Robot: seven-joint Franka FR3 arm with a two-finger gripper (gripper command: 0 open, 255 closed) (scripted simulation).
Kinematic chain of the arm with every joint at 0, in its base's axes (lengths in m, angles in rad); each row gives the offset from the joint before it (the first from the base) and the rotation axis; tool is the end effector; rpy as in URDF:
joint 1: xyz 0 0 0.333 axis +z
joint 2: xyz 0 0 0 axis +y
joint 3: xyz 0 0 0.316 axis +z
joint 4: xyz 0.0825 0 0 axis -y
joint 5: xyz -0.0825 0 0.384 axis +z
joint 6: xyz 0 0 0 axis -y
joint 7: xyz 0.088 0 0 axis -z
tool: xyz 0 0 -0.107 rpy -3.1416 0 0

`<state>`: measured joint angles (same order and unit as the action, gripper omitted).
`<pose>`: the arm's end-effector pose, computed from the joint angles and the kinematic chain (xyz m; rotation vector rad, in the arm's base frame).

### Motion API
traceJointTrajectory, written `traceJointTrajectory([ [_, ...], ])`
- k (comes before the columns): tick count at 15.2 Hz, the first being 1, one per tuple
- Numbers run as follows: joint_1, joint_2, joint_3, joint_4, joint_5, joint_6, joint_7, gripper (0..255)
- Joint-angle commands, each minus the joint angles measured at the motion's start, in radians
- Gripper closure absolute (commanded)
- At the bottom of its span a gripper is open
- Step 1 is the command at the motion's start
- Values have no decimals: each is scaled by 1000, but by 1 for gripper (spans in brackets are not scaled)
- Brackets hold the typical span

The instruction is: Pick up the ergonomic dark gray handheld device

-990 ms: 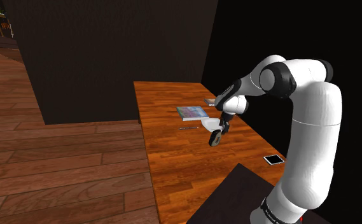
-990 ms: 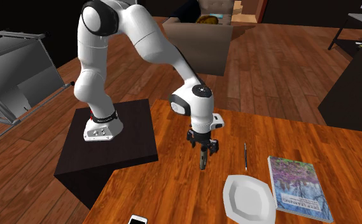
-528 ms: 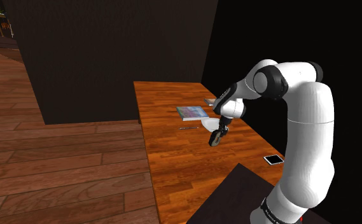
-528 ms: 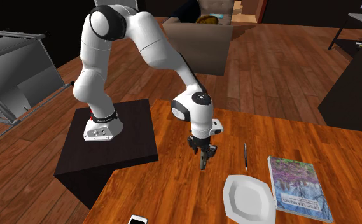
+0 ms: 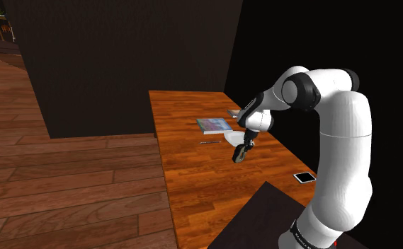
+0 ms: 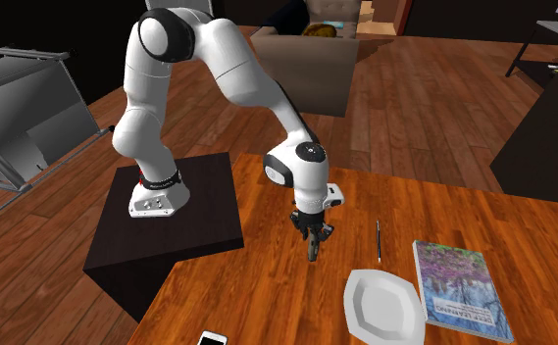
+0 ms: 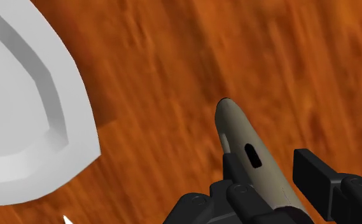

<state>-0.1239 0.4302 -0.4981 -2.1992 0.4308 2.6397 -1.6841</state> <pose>0.4485 -0.3376 0.2151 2.8587 1.1047 0.0875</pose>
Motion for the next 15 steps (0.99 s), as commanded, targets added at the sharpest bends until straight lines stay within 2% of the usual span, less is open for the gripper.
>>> traceJointTrajectory([
  [1, 3, -2, -1, -4, -1, 1, 3, 255],
  [15, 86, -163, -109, -4, -165, -138, 118, 255],
])
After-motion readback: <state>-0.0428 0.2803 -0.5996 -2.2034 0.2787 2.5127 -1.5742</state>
